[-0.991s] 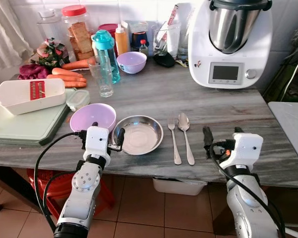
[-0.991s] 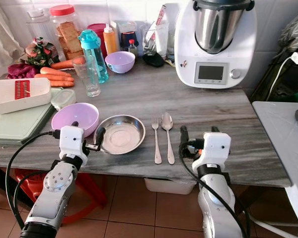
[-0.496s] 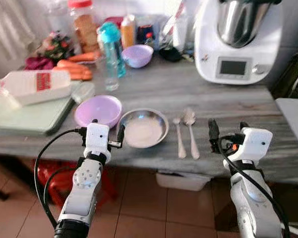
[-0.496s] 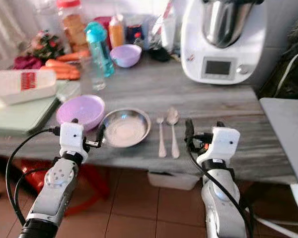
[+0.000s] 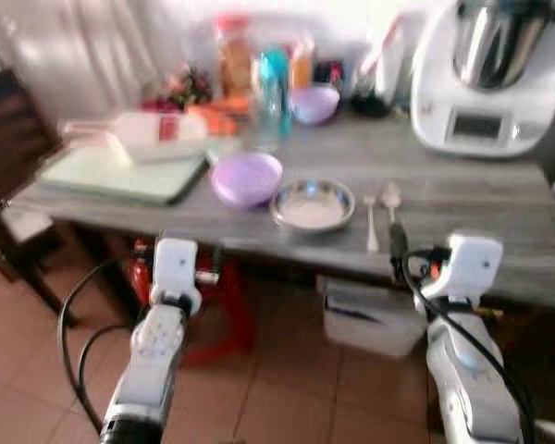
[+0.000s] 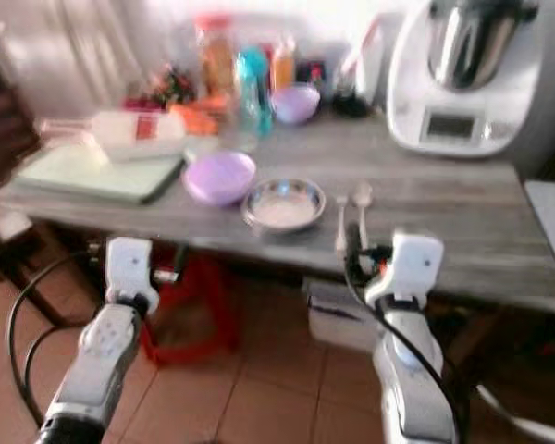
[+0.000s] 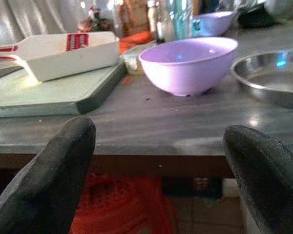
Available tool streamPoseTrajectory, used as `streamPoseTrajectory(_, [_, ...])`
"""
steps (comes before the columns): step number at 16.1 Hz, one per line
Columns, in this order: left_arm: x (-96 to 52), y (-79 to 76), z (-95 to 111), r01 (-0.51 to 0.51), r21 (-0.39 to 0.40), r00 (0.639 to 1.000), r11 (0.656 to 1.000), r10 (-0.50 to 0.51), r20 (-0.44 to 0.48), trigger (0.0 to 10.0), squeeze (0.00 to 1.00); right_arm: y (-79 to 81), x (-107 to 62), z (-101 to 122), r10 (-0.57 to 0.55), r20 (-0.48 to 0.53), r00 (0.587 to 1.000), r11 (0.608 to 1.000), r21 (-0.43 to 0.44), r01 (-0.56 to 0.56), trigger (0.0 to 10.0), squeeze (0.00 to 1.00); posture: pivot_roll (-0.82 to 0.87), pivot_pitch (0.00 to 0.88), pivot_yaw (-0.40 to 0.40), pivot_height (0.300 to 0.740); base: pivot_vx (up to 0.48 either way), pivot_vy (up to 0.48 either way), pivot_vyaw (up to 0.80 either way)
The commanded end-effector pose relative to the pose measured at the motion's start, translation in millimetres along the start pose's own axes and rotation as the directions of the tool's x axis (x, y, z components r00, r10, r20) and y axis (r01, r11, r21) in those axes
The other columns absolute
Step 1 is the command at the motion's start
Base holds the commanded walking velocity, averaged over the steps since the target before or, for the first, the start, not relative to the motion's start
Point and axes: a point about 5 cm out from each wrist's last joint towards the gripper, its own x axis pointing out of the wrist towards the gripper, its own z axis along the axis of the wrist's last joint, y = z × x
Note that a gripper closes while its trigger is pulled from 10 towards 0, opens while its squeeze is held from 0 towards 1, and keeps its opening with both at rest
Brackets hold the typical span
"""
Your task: Setting the table
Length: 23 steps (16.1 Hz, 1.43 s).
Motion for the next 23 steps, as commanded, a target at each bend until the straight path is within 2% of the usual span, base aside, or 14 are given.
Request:
streamPoseTrajectory(1, [2.1, 2.0, 4.7, -0.005, 0.01, 1.0, 1.0, 0.005, 0.015, 10.0, 0.0, 4.6, 0.7, -0.3, 0.024, 0.006, 1.0, 1.0, 0.013, -0.024, 10.0, 0.0, -0.04, 0.0, 0.064, 0.74, -0.292, 0.0, 0.0])
streamPoseTrajectory(4, [4.0, 2.2, 7.1, -0.013, 0.008, 1.0, 1.0, 0.013, 0.015, 10.0, 0.0, -0.8, 2.1, 2.5, -0.001, 0.018, 1.0, 1.0, -0.009, 0.001, 10.0, 0.0, -0.03, 0.0, 0.064, 0.74, -0.297, 0.0, 0.0])
streamPoseTrajectory(5, [5.2, 4.1, 9.2, -0.006, 0.005, 1.0, 1.0, 0.006, 0.011, 10.0, 0.0, -3.4, 2.7, 1.1, -0.015, -0.008, 1.0, 1.0, 0.025, 0.015, 10.0, 0.0, -0.03, 0.011, 0.066, 0.74, -0.311, 0.0, 0.0])
streamPoseTrajectory(8, [6.4, 3.8, 10.3, 0.026, 0.034, 0.999, 0.999, -0.027, 0.03, 10.0, 0.0, -5.0, 2.9, -0.4, -0.025, 0.002, 1.0, 0.999, -0.025, 0.025, 10.0, 0.0, -0.04, 0.001, 0.072, 0.74, -0.279, 0.0, 0.0])
streamPoseTrajectory(11, [6.6, -1.3, 13.3, 0.046, -0.006, 0.998, 0.999, -0.045, 0.047, 10.0, 0.0, -7.1, 3.3, 0.7, -0.046, 0.001, 0.999, 0.999, -0.017, 0.046, 10.0, 0.0, -0.04, 0.004, 0.067, 0.74, 0.0, 0.0, 0.0])
streamPoseTrajectory(12, [4.3, -6.5, 15.6, 0.086, -0.036, 0.994, 0.996, -0.084, 0.067, 10.0, 0.0, -6.7, 3.4, 1.9, -0.044, 0.001, 0.999, 0.999, -0.015, 0.044, 10.0, 0.0, -0.04, 0.011, 0.066, 0.74, 0.0, 0.0, 0.0])
streamPoseTrajectory(23, [4.8, -12.6, 15.5, 0.131, -0.05, 0.99, 0.99, -0.128, 0.055, 10.0, 0.0, -6.0, 1.5, -1.3, -0.043, -0.017, 0.999, 0.999, -0.022, 0.043, 10.0, 0.0, -0.05, 0.01, 0.07, 0.74, 0.0, -0.022, 0.0])
